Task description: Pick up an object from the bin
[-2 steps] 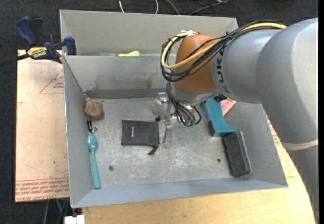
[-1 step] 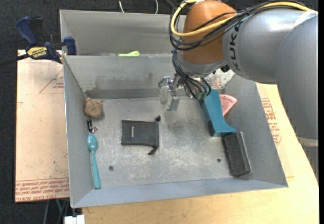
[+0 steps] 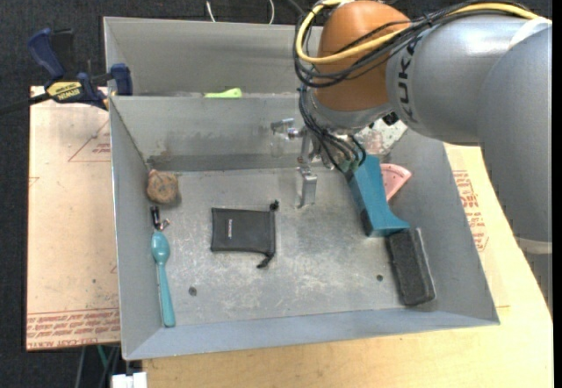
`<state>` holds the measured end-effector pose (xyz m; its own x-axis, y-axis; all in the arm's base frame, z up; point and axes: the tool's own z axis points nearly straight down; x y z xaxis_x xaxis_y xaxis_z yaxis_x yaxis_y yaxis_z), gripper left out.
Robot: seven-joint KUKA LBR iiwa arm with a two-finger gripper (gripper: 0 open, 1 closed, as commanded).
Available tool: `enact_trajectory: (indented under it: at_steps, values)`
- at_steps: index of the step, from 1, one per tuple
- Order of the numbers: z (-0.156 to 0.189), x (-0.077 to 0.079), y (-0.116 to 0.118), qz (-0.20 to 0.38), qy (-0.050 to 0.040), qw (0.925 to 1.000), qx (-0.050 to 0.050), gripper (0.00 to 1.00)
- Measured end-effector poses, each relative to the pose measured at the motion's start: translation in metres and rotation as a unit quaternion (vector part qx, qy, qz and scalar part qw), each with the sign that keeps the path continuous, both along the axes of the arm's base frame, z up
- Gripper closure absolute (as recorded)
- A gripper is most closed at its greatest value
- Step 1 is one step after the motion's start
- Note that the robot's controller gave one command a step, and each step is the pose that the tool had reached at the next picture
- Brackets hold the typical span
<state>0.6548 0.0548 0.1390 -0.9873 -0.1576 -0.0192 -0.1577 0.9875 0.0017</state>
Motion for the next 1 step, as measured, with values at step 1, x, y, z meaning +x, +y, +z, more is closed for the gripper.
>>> enact_trajectory:
  at_steps: [1]
  values:
    - [0.0000,0.0000,0.0000,0.000,0.0000,1.0000,0.000,0.00]
